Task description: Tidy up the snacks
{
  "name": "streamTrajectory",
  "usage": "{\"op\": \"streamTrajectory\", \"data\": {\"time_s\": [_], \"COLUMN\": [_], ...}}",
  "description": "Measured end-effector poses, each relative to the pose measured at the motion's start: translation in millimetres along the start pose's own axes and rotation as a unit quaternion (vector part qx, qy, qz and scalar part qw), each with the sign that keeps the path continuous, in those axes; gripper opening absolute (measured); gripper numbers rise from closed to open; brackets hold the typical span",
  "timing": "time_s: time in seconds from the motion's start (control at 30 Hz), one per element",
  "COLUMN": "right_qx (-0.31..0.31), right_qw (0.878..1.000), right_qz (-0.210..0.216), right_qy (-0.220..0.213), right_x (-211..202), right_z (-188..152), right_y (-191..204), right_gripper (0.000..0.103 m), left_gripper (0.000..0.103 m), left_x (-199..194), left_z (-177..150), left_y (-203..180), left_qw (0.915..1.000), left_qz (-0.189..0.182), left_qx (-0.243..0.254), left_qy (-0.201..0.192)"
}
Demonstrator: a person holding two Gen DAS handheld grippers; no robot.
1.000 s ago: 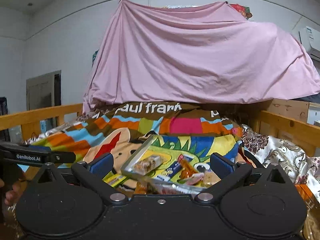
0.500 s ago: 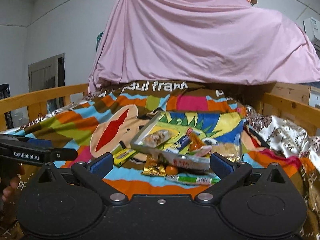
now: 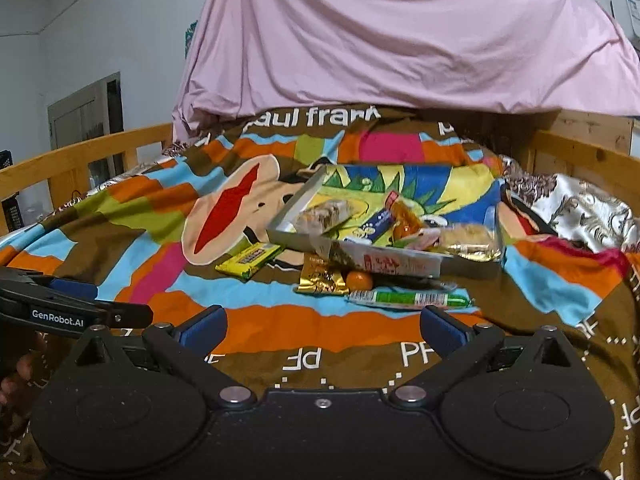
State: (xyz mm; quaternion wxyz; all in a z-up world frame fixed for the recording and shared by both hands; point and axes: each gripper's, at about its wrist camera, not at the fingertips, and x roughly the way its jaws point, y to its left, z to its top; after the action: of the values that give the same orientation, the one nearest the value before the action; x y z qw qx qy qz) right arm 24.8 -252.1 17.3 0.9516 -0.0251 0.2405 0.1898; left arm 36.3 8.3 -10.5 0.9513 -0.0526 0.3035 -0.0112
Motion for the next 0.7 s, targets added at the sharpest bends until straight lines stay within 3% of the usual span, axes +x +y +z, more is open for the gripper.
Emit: {"op": "streamTrajectory", "data": {"time_s": [0.33,0.7], "right_qx": [-0.003,-0.007], "right_qw": [1.0,0.997], "right_qz": [0.007,0.056], "right_qy": [0.025,0.048], "right_x": [25.9,57.1], "right_z": [-2.6,-9.5], "right_y": [9.9,7.5], "right_gripper": [0.102,0.102], "left_gripper": [0.103,0.103], "left_x": [3.2,19.8], "left_z": [7.1,7.6], "left_y": [8.3,15.2], "left_qw": [0.9998,0.9996], "left_qz": [0.002,-0.011], "left_qx": [-0.001,0.019], "left_qy": [-0.019,-0.02]}}
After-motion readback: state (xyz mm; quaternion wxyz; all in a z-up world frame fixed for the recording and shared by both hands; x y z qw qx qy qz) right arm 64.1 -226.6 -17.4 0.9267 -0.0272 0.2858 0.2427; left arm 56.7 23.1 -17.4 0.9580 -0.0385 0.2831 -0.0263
